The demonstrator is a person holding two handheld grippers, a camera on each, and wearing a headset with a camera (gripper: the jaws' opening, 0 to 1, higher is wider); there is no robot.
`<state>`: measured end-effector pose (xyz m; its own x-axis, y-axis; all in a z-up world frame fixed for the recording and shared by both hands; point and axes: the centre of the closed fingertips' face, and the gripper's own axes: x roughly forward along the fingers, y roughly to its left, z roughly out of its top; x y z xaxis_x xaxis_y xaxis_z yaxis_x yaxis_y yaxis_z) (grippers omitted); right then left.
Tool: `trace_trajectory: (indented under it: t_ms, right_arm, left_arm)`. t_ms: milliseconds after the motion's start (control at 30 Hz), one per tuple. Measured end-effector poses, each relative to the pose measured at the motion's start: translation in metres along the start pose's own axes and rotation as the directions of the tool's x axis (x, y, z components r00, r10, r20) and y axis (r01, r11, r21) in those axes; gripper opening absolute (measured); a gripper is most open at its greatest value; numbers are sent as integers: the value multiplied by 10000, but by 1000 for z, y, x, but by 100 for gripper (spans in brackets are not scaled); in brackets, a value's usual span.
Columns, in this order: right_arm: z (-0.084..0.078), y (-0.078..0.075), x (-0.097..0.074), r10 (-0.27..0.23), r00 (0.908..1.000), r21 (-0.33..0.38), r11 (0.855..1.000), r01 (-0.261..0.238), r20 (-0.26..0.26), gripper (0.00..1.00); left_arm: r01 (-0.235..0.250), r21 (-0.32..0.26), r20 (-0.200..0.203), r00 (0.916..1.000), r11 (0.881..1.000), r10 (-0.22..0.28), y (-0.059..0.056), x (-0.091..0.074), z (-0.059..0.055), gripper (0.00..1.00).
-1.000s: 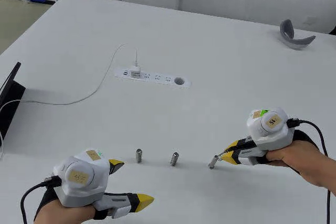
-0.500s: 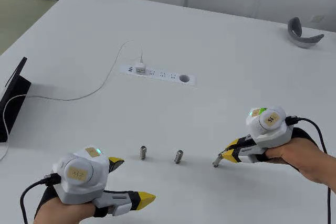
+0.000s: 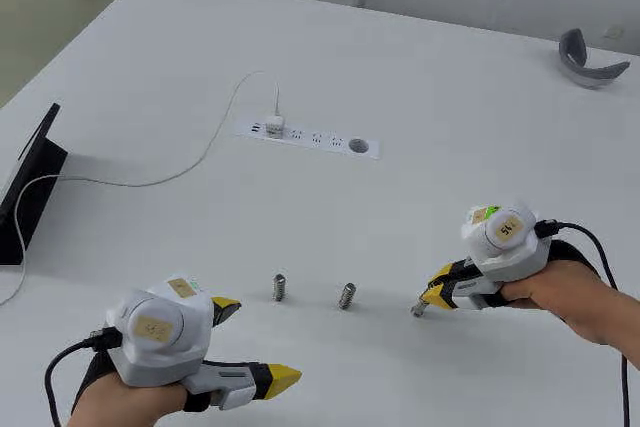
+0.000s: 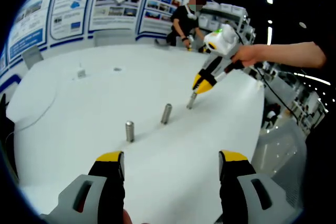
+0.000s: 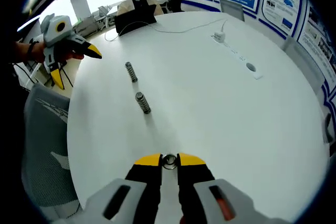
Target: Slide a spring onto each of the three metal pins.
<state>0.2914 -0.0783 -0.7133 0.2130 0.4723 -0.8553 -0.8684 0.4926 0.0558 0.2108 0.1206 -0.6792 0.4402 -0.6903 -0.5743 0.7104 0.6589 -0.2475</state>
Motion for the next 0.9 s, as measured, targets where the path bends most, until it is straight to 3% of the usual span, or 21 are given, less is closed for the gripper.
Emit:
trace_trajectory:
  t_ms: [900]
  right_arm:
    - [-13,-2,27,72,9996,-33,10000,-73,-290,13]
  left_arm:
    - [-72,43,-211,9998,10000,72,9,-3,-1,75]
